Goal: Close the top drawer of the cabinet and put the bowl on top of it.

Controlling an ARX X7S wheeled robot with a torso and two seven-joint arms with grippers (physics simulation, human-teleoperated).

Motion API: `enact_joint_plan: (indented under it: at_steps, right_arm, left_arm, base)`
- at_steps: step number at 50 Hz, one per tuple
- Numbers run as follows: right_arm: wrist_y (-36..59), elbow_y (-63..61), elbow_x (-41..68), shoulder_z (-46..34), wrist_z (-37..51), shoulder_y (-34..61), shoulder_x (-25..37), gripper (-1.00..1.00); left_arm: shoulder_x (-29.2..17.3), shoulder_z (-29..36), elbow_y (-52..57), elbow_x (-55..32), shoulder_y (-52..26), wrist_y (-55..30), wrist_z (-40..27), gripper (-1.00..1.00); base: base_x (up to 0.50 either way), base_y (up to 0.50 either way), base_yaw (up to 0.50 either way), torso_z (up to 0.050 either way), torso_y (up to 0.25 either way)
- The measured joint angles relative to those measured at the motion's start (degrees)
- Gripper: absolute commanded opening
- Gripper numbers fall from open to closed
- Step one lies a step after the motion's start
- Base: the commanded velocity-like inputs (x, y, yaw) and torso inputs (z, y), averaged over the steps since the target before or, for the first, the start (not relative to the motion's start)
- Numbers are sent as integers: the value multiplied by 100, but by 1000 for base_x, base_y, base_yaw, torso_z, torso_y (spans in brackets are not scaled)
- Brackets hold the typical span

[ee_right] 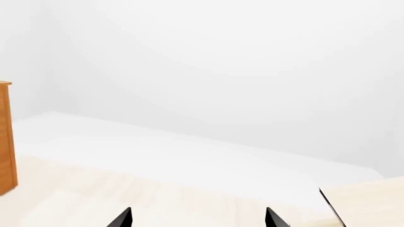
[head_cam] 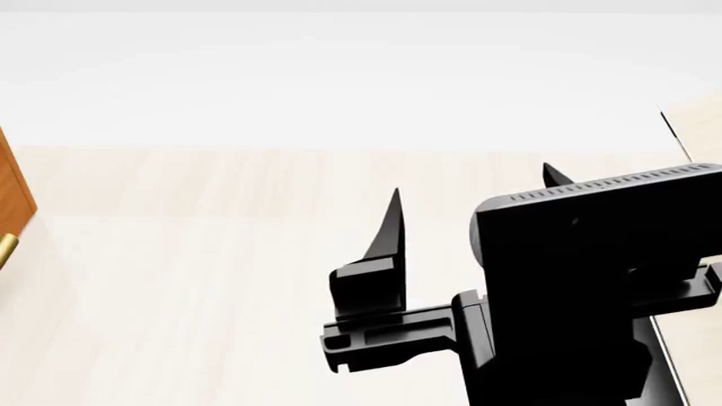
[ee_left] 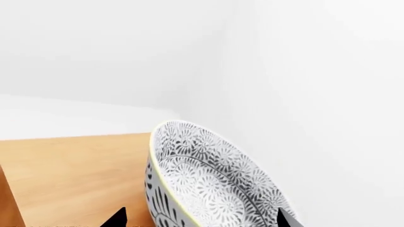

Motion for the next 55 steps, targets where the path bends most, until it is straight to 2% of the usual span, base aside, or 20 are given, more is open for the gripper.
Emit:
enact_joint_plan:
  at_steps: [23,29,36,55]
  right_arm:
    - [-152,-117,205,-67,150,59,111,100]
    - [-440,-643,1223,355,718,-94,563,100]
    - [-480,-973,2014,825,1096,-271,789,100]
    - [-193,-1249,2800,1555,1415,-613,767,100]
  left_arm:
    - [-326,-619,1071,-620,852,-237,-381,100]
    - [-408,-731,1367,-807,969,-392,-545,100]
    - [-560,-988,1885,-1120,1242,-607,-790,100]
    - [-932,-1856,3125,-1875,2083,-1066,-1312,100]
  base:
    - [0,0,0,0,0]
    - [0,0,0,0,0]
    - [0,0,0,0,0]
    - [0,0,0,0,0]
